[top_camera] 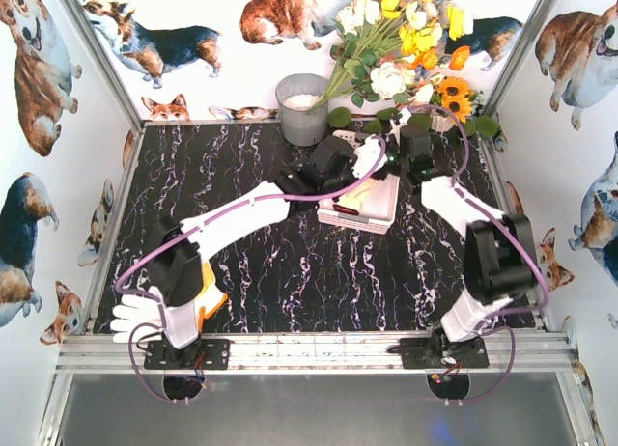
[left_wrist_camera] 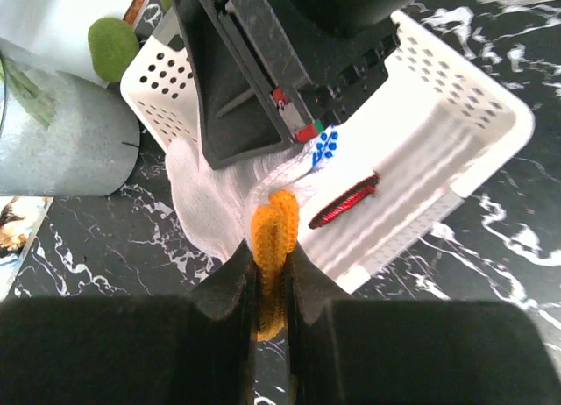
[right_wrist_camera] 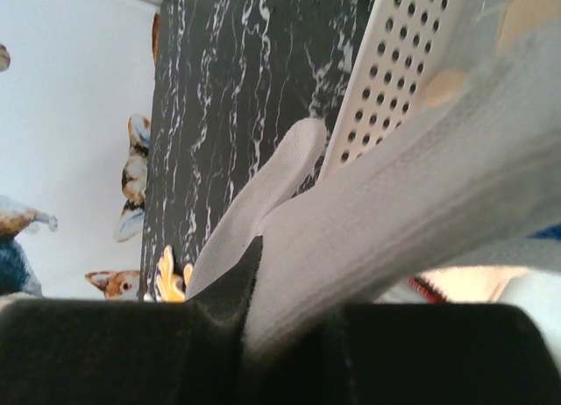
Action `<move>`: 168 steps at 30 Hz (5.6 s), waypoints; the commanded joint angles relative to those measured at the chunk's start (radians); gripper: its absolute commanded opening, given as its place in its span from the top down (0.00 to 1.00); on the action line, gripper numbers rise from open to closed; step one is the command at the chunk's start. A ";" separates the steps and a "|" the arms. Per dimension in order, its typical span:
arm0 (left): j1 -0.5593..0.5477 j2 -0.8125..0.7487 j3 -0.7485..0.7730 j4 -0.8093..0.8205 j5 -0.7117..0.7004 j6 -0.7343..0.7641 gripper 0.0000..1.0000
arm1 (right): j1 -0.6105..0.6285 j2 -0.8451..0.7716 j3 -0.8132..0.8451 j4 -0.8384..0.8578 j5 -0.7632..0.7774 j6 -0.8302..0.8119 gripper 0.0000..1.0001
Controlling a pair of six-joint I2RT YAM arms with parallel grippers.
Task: Put the gloves into the storage basket
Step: Place the glove on the glove, then adjust the glove in the bin.
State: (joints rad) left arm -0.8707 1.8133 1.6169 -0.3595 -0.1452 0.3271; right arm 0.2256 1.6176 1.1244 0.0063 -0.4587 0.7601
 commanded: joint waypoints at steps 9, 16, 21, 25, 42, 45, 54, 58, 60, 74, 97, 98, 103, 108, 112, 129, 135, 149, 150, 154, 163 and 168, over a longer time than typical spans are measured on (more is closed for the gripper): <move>0.080 0.176 0.080 0.178 -0.044 0.129 1.00 | -0.058 0.307 0.228 0.255 -0.051 -0.114 1.00; 0.089 0.256 0.129 0.196 -0.064 0.187 1.00 | -0.062 0.416 0.302 0.300 -0.081 -0.145 1.00; 0.097 0.275 0.123 0.217 -0.023 0.221 1.00 | -0.065 0.476 0.324 0.314 -0.096 -0.176 1.00; 0.098 0.295 0.118 0.204 0.002 0.245 1.00 | -0.069 0.512 0.327 0.327 -0.100 -0.191 1.00; 0.078 0.350 0.103 0.174 0.113 0.244 1.00 | -0.090 0.544 0.278 0.342 -0.129 -0.222 1.00; 0.077 0.348 0.090 0.170 0.122 0.235 1.00 | -0.091 0.549 0.271 0.337 -0.138 -0.224 1.00; 0.074 0.369 0.110 0.116 0.154 0.211 0.94 | -0.091 0.550 0.231 0.343 -0.137 -0.226 1.00; 0.073 0.355 0.107 0.121 0.185 0.188 0.75 | -0.091 0.548 0.209 0.345 -0.136 -0.232 1.00; 0.073 0.340 0.102 0.130 0.185 0.180 0.69 | -0.091 0.543 0.199 0.342 -0.134 -0.239 1.00; 0.146 0.171 -0.093 0.371 0.360 -0.097 0.55 | -0.089 0.514 0.149 0.365 -0.120 -0.246 1.00; 0.235 0.235 -0.105 0.443 0.469 -0.346 0.67 | -0.089 0.362 0.136 0.169 -0.077 -0.389 0.62; 0.234 0.236 -0.103 0.441 0.465 -0.348 0.66 | -0.089 0.354 0.137 0.156 -0.069 -0.392 0.61; 0.229 0.257 -0.085 0.432 0.445 -0.355 0.67 | -0.090 0.320 0.131 0.102 0.002 -0.408 0.58; 0.221 0.324 -0.012 0.383 0.446 -0.360 0.70 | -0.091 0.318 0.133 0.082 0.074 -0.403 0.59; 0.210 0.361 0.018 0.364 0.459 -0.347 0.75 | -0.091 0.317 0.132 0.084 0.122 -0.400 0.60; 0.190 0.454 0.060 0.279 0.529 -0.293 0.83 | -0.089 0.304 0.141 0.020 0.223 -0.422 0.70; 0.191 0.466 0.037 0.261 0.532 -0.289 0.85 | -0.091 0.324 0.184 -0.029 0.240 -0.457 0.68; 0.190 0.420 -0.018 0.282 0.552 -0.295 0.86 | -0.091 0.312 0.294 -0.086 0.330 -0.515 0.58; 0.190 0.416 -0.019 0.283 0.553 -0.296 0.86 | -0.091 0.301 0.296 -0.093 0.343 -0.525 0.57; 0.190 0.400 -0.033 0.299 0.565 -0.309 0.86 | -0.091 0.243 0.287 -0.113 0.390 -0.548 0.56; 0.181 0.371 -0.085 0.331 0.583 -0.324 0.86 | -0.091 0.145 0.223 -0.117 0.329 -0.499 0.53; 0.177 0.364 -0.090 0.322 0.587 -0.317 0.86 | -0.089 0.204 0.246 -0.132 0.258 -0.481 0.61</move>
State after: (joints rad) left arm -0.6777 2.2101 1.5490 -0.0074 0.4164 0.0063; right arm 0.1410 1.7874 1.3582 -0.1471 -0.1459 0.2562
